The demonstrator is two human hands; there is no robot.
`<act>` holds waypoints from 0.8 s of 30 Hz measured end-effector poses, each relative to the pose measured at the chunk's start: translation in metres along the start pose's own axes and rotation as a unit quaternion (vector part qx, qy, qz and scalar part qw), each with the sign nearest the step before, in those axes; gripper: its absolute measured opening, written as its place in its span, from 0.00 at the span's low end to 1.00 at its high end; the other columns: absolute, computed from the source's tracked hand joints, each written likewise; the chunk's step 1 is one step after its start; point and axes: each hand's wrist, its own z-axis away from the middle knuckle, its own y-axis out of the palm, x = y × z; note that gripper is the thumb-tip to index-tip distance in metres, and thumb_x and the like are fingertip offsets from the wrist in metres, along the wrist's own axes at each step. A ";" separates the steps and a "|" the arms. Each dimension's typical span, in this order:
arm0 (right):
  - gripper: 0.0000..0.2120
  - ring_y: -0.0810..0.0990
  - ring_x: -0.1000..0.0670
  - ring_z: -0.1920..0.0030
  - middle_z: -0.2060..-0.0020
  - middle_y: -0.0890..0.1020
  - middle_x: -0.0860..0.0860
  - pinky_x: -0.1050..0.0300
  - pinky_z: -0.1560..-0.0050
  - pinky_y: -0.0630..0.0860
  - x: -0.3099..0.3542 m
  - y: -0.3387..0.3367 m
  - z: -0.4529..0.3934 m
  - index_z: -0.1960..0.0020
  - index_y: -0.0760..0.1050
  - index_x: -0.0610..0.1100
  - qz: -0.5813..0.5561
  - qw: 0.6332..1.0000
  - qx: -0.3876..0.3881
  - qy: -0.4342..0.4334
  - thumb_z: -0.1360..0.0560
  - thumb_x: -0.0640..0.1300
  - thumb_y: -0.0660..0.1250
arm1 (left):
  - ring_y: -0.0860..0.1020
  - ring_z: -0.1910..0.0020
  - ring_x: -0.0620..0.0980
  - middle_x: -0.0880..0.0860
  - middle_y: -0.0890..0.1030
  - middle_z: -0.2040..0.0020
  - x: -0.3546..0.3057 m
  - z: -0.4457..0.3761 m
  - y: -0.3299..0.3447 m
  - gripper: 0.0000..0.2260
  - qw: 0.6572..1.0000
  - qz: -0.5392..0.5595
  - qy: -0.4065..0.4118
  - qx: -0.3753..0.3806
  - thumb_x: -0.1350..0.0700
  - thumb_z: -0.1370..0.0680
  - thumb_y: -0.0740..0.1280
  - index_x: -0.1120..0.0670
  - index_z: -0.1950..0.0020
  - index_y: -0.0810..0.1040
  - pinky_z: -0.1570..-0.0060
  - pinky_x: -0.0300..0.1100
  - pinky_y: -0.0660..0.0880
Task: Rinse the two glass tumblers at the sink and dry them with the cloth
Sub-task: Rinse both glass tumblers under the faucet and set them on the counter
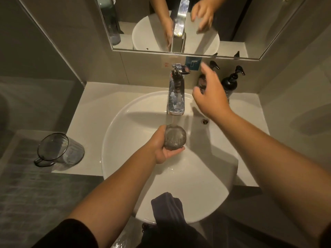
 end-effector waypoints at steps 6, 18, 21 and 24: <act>0.29 0.64 0.46 0.26 0.27 0.67 0.49 0.46 0.28 0.63 0.031 -0.019 -0.028 0.26 0.64 0.48 0.224 0.933 0.109 -0.258 0.26 0.35 0.65 | 0.82 0.53 0.58 0.60 0.82 0.48 0.001 0.001 0.012 0.15 1.000 0.025 -0.013 0.000 0.45 0.20 0.64 0.54 0.40 0.79 0.65 0.55 0.84; 0.30 0.62 0.45 0.25 0.27 0.68 0.46 0.48 0.27 0.63 0.018 -0.006 -0.005 0.27 0.66 0.43 0.198 0.939 0.083 -0.270 0.28 0.29 0.62 | 0.83 0.55 0.57 0.58 0.84 0.52 -0.004 0.005 0.005 0.12 1.000 0.011 -0.009 -0.008 0.50 0.23 0.67 0.55 0.45 0.83 0.68 0.53 0.84; 0.34 0.57 0.42 0.24 0.25 0.62 0.43 0.49 0.25 0.58 0.008 -0.001 0.009 0.25 0.59 0.40 0.212 0.931 0.103 -0.279 0.29 0.28 0.61 | 0.84 0.59 0.56 0.57 0.86 0.61 0.000 0.008 0.001 0.11 1.000 0.011 -0.009 -0.009 0.50 0.22 0.65 0.55 0.51 0.83 0.61 0.54 0.84; 0.33 0.54 0.43 0.23 0.23 0.59 0.44 0.47 0.24 0.56 0.009 -0.005 0.010 0.23 0.55 0.41 0.228 0.927 0.130 -0.267 0.26 0.33 0.61 | 0.83 0.59 0.56 0.57 0.85 0.60 0.004 0.010 -0.003 0.12 0.999 0.004 -0.016 -0.028 0.48 0.21 0.64 0.54 0.51 0.81 0.57 0.55 0.84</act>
